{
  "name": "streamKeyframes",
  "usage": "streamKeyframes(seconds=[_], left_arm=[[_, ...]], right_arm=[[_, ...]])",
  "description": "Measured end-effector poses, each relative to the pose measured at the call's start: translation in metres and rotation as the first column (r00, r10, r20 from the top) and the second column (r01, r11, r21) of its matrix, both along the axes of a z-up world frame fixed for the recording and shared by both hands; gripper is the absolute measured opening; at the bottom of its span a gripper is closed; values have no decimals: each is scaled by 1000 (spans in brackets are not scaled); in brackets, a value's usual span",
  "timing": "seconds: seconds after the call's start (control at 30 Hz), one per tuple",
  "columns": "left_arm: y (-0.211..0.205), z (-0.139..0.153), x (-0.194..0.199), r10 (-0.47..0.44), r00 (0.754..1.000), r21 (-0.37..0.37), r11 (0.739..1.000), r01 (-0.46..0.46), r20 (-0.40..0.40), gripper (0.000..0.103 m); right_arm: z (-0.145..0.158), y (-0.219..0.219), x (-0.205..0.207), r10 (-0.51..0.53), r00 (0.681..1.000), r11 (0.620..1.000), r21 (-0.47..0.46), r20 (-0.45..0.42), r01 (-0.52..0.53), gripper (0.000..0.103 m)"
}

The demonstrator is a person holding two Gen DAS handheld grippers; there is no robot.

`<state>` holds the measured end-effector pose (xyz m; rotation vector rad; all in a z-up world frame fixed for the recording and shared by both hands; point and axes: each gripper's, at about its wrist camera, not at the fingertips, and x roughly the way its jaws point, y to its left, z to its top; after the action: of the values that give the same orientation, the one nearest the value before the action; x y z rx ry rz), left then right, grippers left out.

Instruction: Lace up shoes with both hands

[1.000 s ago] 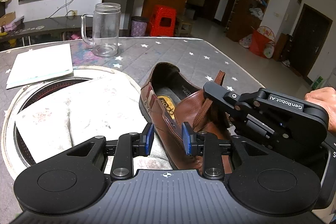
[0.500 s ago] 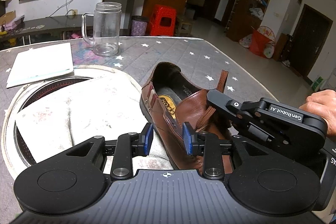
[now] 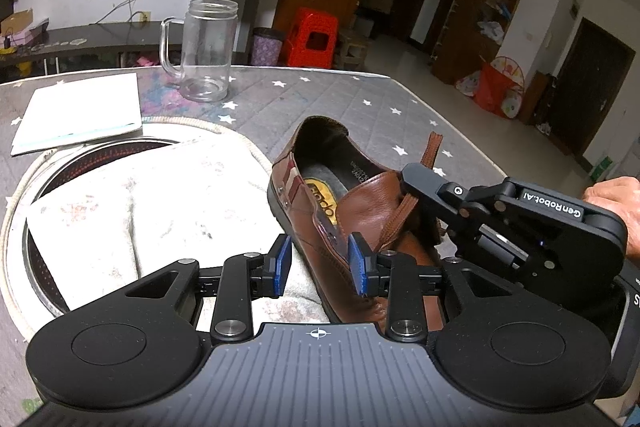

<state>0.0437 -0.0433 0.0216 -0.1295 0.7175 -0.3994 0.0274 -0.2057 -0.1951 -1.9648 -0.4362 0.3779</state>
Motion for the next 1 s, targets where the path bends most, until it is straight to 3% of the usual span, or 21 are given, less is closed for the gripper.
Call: streamKeyframes(seconds=[1.0], left_arm=[[3, -6, 0, -2, 1000, 0, 1000, 2, -3, 35]], right_arm=[[-2, 2, -7, 20, 1000, 999, -25, -21, -20, 2]])
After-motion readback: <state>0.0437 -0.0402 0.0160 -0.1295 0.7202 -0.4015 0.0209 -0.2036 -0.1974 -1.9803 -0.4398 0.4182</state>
